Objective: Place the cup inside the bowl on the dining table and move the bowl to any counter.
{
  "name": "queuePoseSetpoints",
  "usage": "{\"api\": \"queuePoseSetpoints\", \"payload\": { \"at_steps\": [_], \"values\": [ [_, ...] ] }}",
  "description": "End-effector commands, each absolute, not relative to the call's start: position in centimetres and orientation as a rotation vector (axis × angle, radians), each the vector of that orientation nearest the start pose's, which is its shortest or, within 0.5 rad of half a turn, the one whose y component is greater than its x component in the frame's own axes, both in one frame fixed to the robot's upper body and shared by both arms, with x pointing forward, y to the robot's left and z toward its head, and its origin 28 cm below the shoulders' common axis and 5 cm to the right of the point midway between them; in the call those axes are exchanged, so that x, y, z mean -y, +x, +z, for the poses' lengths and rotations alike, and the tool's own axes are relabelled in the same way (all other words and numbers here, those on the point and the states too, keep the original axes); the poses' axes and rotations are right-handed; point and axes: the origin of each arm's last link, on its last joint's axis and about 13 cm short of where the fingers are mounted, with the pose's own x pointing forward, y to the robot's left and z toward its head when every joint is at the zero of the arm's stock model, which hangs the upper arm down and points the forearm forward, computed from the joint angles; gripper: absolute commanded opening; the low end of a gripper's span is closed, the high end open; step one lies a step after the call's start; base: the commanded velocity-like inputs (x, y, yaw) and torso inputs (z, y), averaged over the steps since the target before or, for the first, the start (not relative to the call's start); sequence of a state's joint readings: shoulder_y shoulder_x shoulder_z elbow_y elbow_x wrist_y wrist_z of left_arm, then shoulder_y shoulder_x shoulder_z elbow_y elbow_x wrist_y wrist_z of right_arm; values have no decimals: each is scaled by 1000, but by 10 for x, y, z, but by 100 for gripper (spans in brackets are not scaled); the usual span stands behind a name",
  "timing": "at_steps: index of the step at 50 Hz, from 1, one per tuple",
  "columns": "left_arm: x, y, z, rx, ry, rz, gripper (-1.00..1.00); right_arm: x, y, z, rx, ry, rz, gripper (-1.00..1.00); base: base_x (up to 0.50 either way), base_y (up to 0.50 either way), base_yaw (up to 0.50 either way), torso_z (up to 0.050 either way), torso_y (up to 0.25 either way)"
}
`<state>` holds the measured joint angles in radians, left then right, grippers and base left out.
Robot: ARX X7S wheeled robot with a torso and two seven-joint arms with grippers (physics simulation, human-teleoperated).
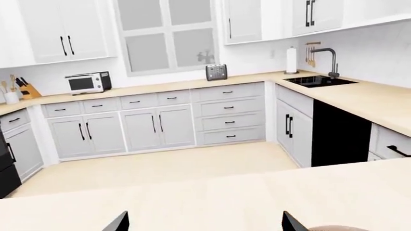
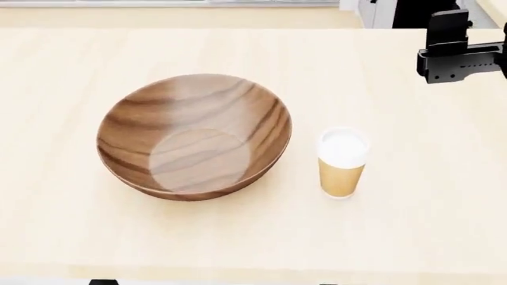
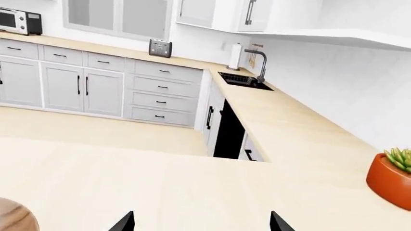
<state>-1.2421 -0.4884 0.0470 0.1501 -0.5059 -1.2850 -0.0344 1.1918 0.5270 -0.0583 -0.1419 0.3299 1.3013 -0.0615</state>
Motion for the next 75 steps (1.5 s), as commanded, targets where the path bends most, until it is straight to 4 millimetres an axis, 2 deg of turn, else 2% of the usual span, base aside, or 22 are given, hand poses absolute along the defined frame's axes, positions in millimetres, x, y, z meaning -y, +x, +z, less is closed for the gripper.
{"api": "queuePoseSetpoints", "payload": {
  "at_steps": [1,21,28,37,47,57,61,69,75],
  "values": [
    [-307,304,334,69,82,-28,100,215,302,319,-13,-171,-86,100,305,-3,0,0,0],
    [-307,305,329,59,80,-29,100,212,302,319,-19,-160,-75,100,191,-3,0,0,0],
    [-307,306,321,41,80,-33,100,204,304,303,-82,-157,-19,100,0,0,0,0,0],
    [-308,305,317,27,81,-30,100,189,308,270,-136,-132,57,100,0,0,0,0,0],
    [-301,307,315,23,83,-34,100,181,315,252,-166,-144,96,100,0,0,0,0,0],
    [-312,303,315,17,84,-31,100,173,326,236,-204,-162,128,100,0,0,0,0,0],
    [-308,305,312,13,86,-32,100,170,327,234,-210,-163,146,100,0,0,0,0,0],
    [-314,301,312,11,82,-29,100,163,329,225,-233,-171,189,100,0,0,0,0,0],
    [-309,305,310,2,79,-30,100,159,333,221,-240,-170,202,100,0,0,0,0,0]
  ]
}}
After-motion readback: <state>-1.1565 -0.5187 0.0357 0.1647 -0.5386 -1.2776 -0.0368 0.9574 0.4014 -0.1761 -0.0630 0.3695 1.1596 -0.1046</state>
